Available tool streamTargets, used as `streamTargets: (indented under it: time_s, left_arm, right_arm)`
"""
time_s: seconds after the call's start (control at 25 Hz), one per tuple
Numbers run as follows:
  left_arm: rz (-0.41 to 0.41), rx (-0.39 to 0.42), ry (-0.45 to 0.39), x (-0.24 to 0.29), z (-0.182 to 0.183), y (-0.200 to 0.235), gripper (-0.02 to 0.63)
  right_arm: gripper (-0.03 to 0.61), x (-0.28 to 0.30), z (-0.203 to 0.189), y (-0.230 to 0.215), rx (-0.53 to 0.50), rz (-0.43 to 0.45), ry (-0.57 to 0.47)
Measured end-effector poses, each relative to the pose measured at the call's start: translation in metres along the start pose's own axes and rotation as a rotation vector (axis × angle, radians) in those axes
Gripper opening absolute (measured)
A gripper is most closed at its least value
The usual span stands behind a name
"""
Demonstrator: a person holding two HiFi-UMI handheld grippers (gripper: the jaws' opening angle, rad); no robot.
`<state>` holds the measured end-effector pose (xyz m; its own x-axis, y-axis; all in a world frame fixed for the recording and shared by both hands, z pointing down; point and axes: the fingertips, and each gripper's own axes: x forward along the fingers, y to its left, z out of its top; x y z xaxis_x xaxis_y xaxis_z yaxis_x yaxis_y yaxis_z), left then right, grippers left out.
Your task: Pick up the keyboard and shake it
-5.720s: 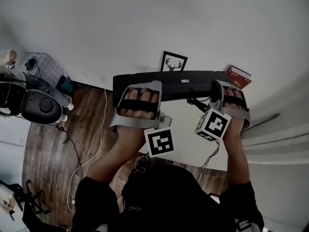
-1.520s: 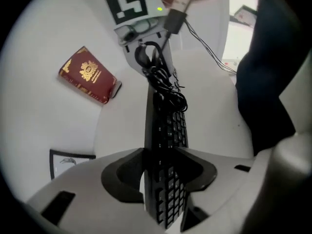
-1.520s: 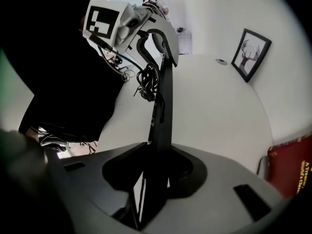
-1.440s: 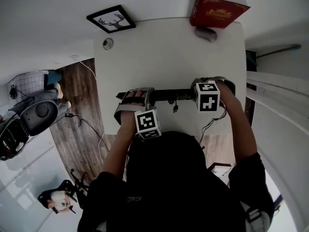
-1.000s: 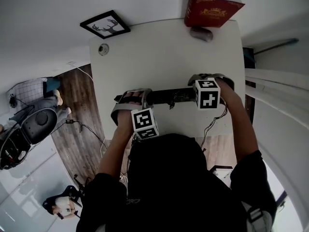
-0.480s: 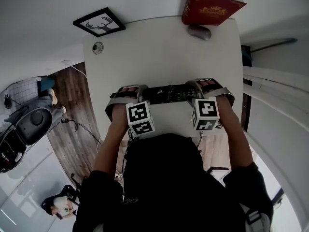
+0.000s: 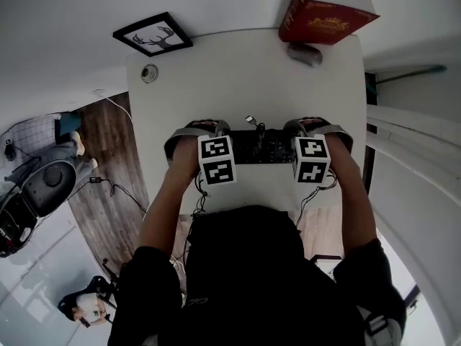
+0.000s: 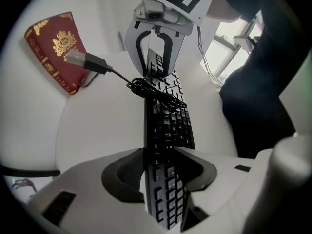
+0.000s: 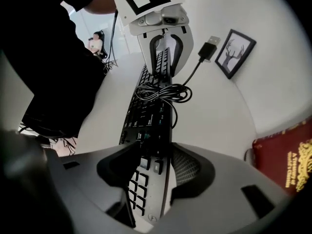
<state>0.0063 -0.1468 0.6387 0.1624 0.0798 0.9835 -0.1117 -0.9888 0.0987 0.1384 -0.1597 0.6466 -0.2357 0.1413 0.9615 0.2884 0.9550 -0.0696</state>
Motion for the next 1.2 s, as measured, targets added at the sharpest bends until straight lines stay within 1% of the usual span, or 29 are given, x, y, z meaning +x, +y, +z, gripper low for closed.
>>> streamTargets:
  time_s: [0.12, 0.16, 0.2, 0.4, 0.52, 0.6, 0.68, 0.76, 0.8, 0.84, 0.88, 0.92, 0.96, 1.0, 1.04, 1.08, 1.16, 1.2]
  left_arm:
    - [-0.147, -0.030, 0.000, 0.012, -0.003, 0.001, 0.183]
    - [-0.178, -0.045, 0.002, 0.016, -0.004, 0.003, 0.183]
    - [-0.193, -0.055, 0.002, 0.019, -0.006, 0.006, 0.183]
    - [-0.171, -0.087, -0.011, 0.032, -0.009, 0.017, 0.181]
    - [-0.137, -0.112, -0.041, 0.030, -0.009, 0.018, 0.183]
    - [-0.086, -0.137, -0.053, 0.027, -0.009, 0.020, 0.185]
    - [-0.004, -0.146, -0.042, 0.025, -0.010, 0.019, 0.184]
    - [0.121, -0.142, -0.010, 0.022, -0.012, 0.014, 0.184]
    - [0.203, -0.141, 0.008, 0.020, -0.012, 0.013, 0.183]
    - [0.301, -0.139, 0.027, 0.017, -0.013, 0.014, 0.168]
    - [0.411, -0.135, 0.046, 0.013, -0.014, 0.016, 0.093]
    - [0.514, -0.130, 0.062, 0.008, -0.016, 0.017, 0.002]
    - [0.584, -0.131, 0.071, 0.004, -0.017, 0.015, 0.002]
    - [0.611, -0.146, 0.065, 0.003, -0.018, 0.010, 0.002]
    - [0.606, -0.178, 0.039, 0.002, -0.015, 0.003, 0.002]
    - [0.588, -0.220, -0.004, 0.001, -0.010, -0.005, 0.002]
    - [0.562, -0.307, -0.099, -0.004, 0.001, -0.018, 0.002]
    - [0.566, -0.349, -0.136, -0.008, 0.004, -0.022, 0.002]
  right_arm:
    - [0.212, 0.009, 0.001, 0.000, 0.030, 0.090, -0.028]
    - [0.212, 0.012, 0.000, -0.002, 0.028, 0.102, -0.028]
    - [0.213, 0.016, -0.001, -0.007, 0.025, 0.106, -0.020]
    - [0.218, 0.030, -0.005, -0.016, 0.048, 0.124, 0.032]
    - [0.218, 0.031, -0.005, -0.015, 0.043, 0.074, 0.058]
    - [0.218, 0.032, -0.006, -0.016, 0.008, -0.006, 0.095]
    - [0.216, 0.034, -0.006, -0.014, -0.060, -0.118, 0.149]
    - [0.210, 0.035, -0.004, -0.008, -0.115, -0.233, 0.206]
    - [0.189, 0.035, -0.005, -0.006, -0.138, -0.289, 0.233]
    - [0.159, 0.034, -0.006, -0.004, -0.163, -0.347, 0.259]
    - [0.133, 0.034, -0.006, -0.003, -0.192, -0.406, 0.288]
    - [0.108, 0.035, -0.006, -0.001, -0.225, -0.463, 0.317]
    - [0.076, 0.036, -0.004, 0.002, -0.255, -0.515, 0.343]
    - [0.041, 0.038, -0.003, 0.005, -0.275, -0.562, 0.362]
    - [0.023, 0.039, -0.002, 0.008, -0.279, -0.603, 0.369]
    - [0.023, 0.039, -0.003, 0.009, -0.262, -0.634, 0.365]
    - [0.021, 0.038, -0.006, 0.008, -0.188, -0.661, 0.341]
    - [0.021, 0.037, -0.008, 0.006, -0.150, -0.663, 0.333]
